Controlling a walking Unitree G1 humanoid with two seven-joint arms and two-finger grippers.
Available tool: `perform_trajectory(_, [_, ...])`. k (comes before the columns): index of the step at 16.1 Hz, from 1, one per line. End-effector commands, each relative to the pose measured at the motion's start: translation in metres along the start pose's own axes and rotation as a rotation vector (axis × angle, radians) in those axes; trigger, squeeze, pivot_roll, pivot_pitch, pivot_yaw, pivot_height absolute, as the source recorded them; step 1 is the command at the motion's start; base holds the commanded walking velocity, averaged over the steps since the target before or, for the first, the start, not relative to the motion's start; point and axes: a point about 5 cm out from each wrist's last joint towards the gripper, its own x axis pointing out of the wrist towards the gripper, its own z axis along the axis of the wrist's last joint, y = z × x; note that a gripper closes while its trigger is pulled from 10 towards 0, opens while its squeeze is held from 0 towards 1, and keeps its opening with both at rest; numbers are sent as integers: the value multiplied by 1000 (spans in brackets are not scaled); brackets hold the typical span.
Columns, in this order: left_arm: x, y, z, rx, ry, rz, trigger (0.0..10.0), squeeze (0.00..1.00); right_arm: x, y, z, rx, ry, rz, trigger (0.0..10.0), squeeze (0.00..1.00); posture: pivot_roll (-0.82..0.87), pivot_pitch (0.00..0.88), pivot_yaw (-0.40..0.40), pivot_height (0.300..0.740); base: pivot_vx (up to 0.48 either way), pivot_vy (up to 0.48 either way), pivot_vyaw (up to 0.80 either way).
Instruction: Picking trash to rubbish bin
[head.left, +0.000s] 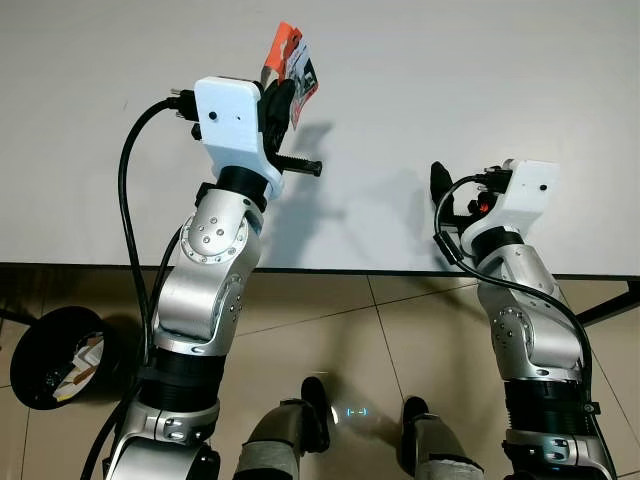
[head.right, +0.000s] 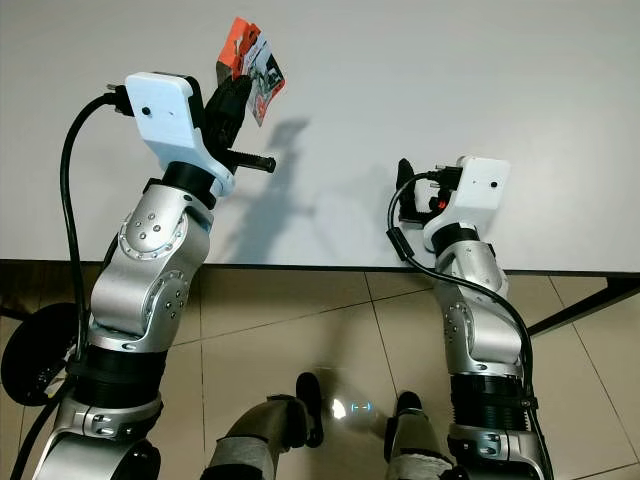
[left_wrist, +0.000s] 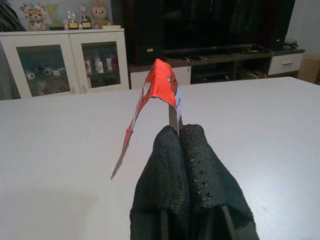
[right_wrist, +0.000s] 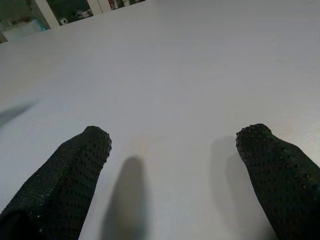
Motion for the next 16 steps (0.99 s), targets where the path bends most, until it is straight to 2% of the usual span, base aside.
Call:
perform_trajectory(1, [-3, 4, -3, 2, 5, 20, 10000, 0, -6, 2, -21, 18, 90, 4, 10000, 0, 27, 308, 150, 740, 0, 0, 0])
perform_trajectory(6, [-2, 3, -3, 3, 3, 18, 10000, 0, -6, 3, -22, 8, 93, 11, 10000, 0, 24, 306, 154, 740, 0, 0, 474])
perform_trajectory(16, [-1, 1, -1, 2, -5, 11, 10000, 0, -9, 6, -25, 2, 101, 27, 10000, 0, 17, 293, 156, 740, 0, 0, 800])
